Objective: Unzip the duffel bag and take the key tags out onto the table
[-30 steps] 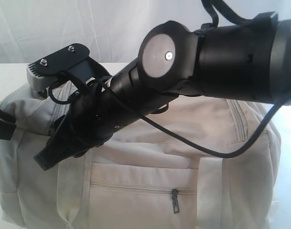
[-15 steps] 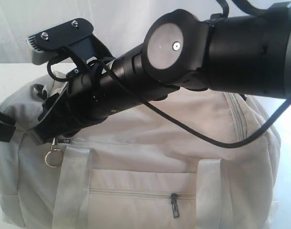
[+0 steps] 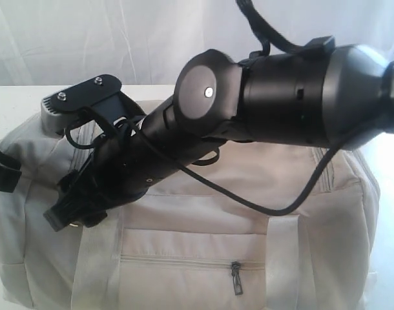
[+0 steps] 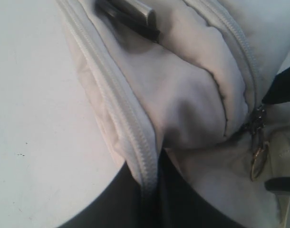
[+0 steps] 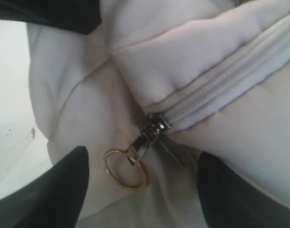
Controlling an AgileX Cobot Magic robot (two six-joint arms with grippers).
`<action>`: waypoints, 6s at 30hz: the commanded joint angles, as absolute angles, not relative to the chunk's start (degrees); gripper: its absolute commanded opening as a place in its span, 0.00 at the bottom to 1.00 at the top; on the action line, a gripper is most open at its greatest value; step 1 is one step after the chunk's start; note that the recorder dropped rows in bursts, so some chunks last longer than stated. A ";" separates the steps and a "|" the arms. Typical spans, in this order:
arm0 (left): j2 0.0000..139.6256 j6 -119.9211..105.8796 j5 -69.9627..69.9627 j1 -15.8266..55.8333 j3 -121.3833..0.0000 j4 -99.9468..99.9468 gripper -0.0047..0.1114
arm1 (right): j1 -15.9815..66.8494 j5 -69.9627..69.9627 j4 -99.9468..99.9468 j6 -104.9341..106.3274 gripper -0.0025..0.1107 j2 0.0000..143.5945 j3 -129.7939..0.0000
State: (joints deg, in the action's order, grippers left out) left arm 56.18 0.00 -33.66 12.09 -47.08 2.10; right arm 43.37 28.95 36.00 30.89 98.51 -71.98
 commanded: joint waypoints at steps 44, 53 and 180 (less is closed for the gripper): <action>55.29 -6.71 -34.46 12.10 -45.72 8.83 0.04 | 43.32 45.43 17.88 22.65 0.02 95.29 -76.65; 55.29 -25.51 -34.75 12.10 -45.72 25.72 0.04 | 43.32 42.16 18.09 21.90 0.20 98.31 -76.65; 55.39 -9.84 -37.03 12.10 -42.01 7.11 0.04 | 44.61 28.17 27.58 41.66 0.45 105.51 -75.60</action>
